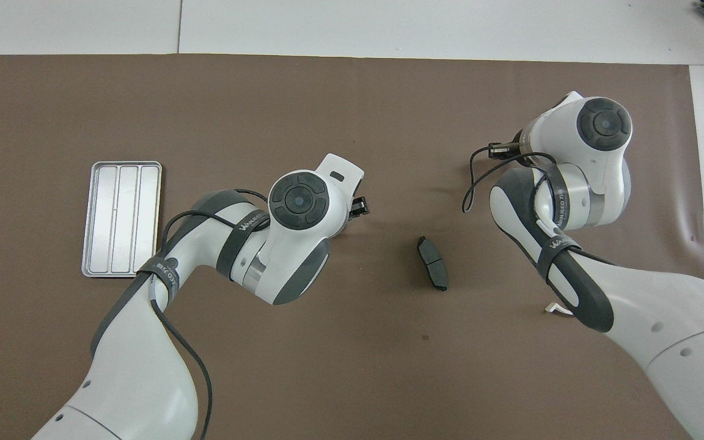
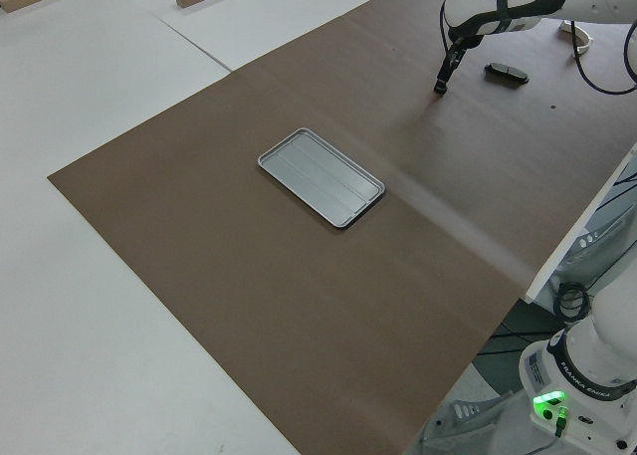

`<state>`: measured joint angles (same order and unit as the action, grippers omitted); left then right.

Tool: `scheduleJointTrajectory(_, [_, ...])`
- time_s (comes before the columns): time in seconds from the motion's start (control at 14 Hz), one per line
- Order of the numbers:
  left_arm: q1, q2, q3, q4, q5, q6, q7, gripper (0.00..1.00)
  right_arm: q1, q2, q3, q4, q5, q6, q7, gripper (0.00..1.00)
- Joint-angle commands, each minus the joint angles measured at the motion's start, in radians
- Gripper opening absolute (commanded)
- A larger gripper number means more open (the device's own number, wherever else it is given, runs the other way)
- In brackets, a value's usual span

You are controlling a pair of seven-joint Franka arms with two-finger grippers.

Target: Place bearing gear from tray to pile

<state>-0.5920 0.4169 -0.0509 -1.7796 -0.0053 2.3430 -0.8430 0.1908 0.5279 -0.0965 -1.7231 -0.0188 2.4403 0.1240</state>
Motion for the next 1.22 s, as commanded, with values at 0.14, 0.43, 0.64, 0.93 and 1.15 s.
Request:
scheduleJointTrajectory(0.14, [0.136,-0.153,0.003,0.005,-0.001,-0.218,0.157,1.00,-0.016,0.004,0.018,0.010,0.025,0.000,-0.015,0.99])
scheduleJointTrajectory(0.43, [0.315,-0.245,0.005,0.006,-0.005,-0.407,0.462,1.00,-0.007,-0.006,0.018,0.008,0.027,-0.009,-0.011,1.00])
scheduleJointTrajectory(0.64, [0.449,-0.277,0.006,0.006,-0.005,-0.473,0.698,1.00,0.050,-0.072,0.021,0.011,0.028,-0.099,0.032,1.00])
scheduleJointTrajectory(0.93, [0.569,-0.346,0.006,0.006,-0.005,-0.491,0.852,1.00,0.172,-0.131,0.027,0.022,0.027,-0.217,0.182,1.00])
scheduleJointTrajectory(1.15, [0.595,-0.423,0.009,0.006,-0.005,-0.510,0.857,1.00,0.300,-0.129,0.032,0.022,0.027,-0.205,0.353,1.00])
